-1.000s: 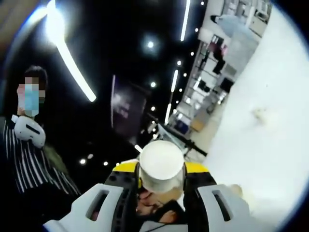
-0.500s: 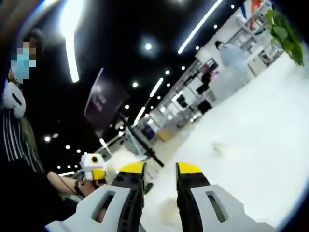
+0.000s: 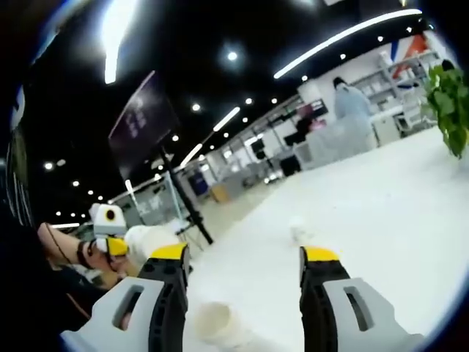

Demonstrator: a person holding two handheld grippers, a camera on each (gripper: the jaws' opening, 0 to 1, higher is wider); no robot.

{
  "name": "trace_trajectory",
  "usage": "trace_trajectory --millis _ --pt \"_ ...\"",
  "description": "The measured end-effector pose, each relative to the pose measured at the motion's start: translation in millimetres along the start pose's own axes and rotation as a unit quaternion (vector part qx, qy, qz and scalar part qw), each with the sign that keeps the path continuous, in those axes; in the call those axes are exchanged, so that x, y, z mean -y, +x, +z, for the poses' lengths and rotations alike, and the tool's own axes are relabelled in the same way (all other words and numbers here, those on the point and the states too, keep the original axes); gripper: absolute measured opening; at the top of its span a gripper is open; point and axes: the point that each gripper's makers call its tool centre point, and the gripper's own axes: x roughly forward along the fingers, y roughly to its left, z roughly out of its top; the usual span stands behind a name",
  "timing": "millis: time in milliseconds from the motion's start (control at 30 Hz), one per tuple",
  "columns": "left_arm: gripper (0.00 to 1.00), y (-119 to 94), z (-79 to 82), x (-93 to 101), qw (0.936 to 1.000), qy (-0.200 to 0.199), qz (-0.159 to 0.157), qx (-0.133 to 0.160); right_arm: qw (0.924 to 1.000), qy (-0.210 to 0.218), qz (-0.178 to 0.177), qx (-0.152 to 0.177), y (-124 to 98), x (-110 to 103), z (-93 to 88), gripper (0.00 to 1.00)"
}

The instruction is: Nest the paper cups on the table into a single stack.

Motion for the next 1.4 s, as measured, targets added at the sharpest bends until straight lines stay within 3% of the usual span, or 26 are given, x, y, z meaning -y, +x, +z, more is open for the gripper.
trace_trajectory --millis 200,433,500,967,1100,1200,1400 --pt "0.00 -1.1 1.6 -4.8 1.0000 0.005 0.007 -0.003 0.9995 -0.017 -0.022 -0.016 6.0 10.6 0.5 0.73" --pt "0.00 -0.7 -7.8 -5.4 0.9989 0.025 0.008 -0.038 0.9956 -0.074 -0.040 -0.042 13.4 14.5 -4.9 0.89" --pt "0.00 -0.3 -7.3 -4.8 0.9985 0.032 0.008 -0.044 0.9938 -0.086 -0.049 -0.051 16.4 16.6 -7.4 0.99" --pt "0.00 3.6 -9.0 -7.5 0.9939 0.067 0.005 -0.087 0.9943 -0.078 -0.061 -0.041 17.4 30.8 -2.9 1.00" --pt "0.00 4.3 -16.3 -12.0 0.9868 0.098 0.007 -0.129 0.9943 -0.076 -0.060 -0.044 17.5 32.9 -5.5 1.00" --pt "0.00 5.4 -23.0 -14.6 0.9751 0.143 0.007 -0.169 0.9937 -0.081 -0.062 -0.046 17.1 34.9 -7.0 1.00" --pt "0.00 12.3 -25.9 -11.9 0.9603 0.183 -0.008 -0.210 0.9944 -0.073 -0.063 -0.041 18.9 37.0 -8.7 1.00"
